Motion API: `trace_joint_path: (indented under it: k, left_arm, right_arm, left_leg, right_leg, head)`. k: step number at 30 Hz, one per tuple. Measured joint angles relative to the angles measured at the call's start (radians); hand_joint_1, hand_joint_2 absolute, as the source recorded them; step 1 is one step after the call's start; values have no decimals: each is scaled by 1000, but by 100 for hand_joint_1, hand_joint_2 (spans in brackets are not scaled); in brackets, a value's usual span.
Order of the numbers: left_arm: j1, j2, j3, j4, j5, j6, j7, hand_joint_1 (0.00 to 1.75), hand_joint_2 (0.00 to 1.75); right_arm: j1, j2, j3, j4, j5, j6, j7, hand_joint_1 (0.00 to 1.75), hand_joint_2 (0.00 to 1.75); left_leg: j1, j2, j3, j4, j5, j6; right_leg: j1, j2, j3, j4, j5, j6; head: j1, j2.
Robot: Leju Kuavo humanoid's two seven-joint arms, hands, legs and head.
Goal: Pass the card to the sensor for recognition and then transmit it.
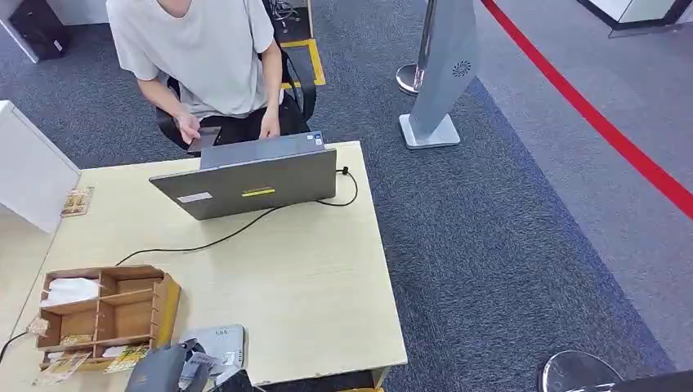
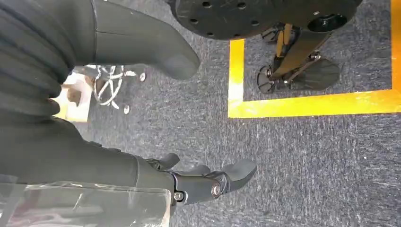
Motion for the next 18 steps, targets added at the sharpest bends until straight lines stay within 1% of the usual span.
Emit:
trace_joint_path:
  k: [2, 4, 6, 9, 12, 13, 14, 15, 18]
  left_arm:
    - [4, 1, 0, 1, 6, -18, 16, 175, 175]
    - [7, 2, 0, 1, 5, -7, 18, 175, 175]
    - [2, 4, 0, 1, 0, 24, 4, 175, 175]
    - [-9, 4, 0, 0, -26, 109, -40, 175, 175]
    - [-31, 3, 0, -5, -64, 223, -115, 175, 175]
    - [-38, 2, 0, -11, -71, 252, -138, 175, 175]
    - [-44, -1, 0, -17, -78, 268, -155, 175, 175]
    - [-52, -4, 0, -23, -93, 270, -180, 175, 175]
    - [-77, -28, 6, -53, -129, 266, -274, 175, 175]
  right_arm:
    - [-3, 0, 0, 1, 18, 7, -12, 0, 175]
    - [-4, 0, -3, 3, 29, 9, -23, 0, 175]
    - [-4, 0, -4, 5, 28, 9, -26, 0, 175]
    - [-4, 0, -4, 5, 14, 0, -21, 0, 175]
    - [-3, 0, -3, 5, -5, -3, -15, 0, 175]
    - [-3, 0, -3, 6, -8, -3, -15, 0, 175]
    - [-3, 0, -3, 6, -9, -3, -15, 0, 175]
    - [-3, 0, -3, 6, -5, -3, -19, 0, 175]
    - [-4, 0, -3, 10, 12, 1, -34, 0, 175]
  left_leg:
    - [0, 0, 0, 0, 0, 0]
    - [0, 0, 0, 0, 0, 0]
    - [0, -2, 0, 0, 1, 1]
    - [0, -2, 0, 0, 1, 0]
    - [0, -2, 0, 0, 1, 0]
    - [0, -2, 0, 0, 1, 0]
    - [0, -2, 0, 0, 1, 0]
    - [0, -2, 0, 0, 1, 0]
    - [0, -2, 0, 0, 1, 0]
  right_leg:
    - [0, 0, 0, 0, 0, 0]
    - [0, 0, -1, 0, 0, 0]
    - [0, -2, 0, 0, 0, 0]
    - [0, -1, 0, 0, 0, 0]
    - [0, -1, 0, 0, 0, 0]
    - [0, -1, 0, 0, 0, 0]
    - [0, -1, 0, 0, 0, 0]
    - [0, -2, 0, 0, 0, 0]
    - [0, -2, 0, 0, 0, 0]
  head:
    - [0, 0]
    - [-1, 0]
    - [-1, 0]
    - [0, 0]
    - [0, 0]
    - [0, 0]
    - [0, 0]
    - [0, 0]
    - [0, 0]
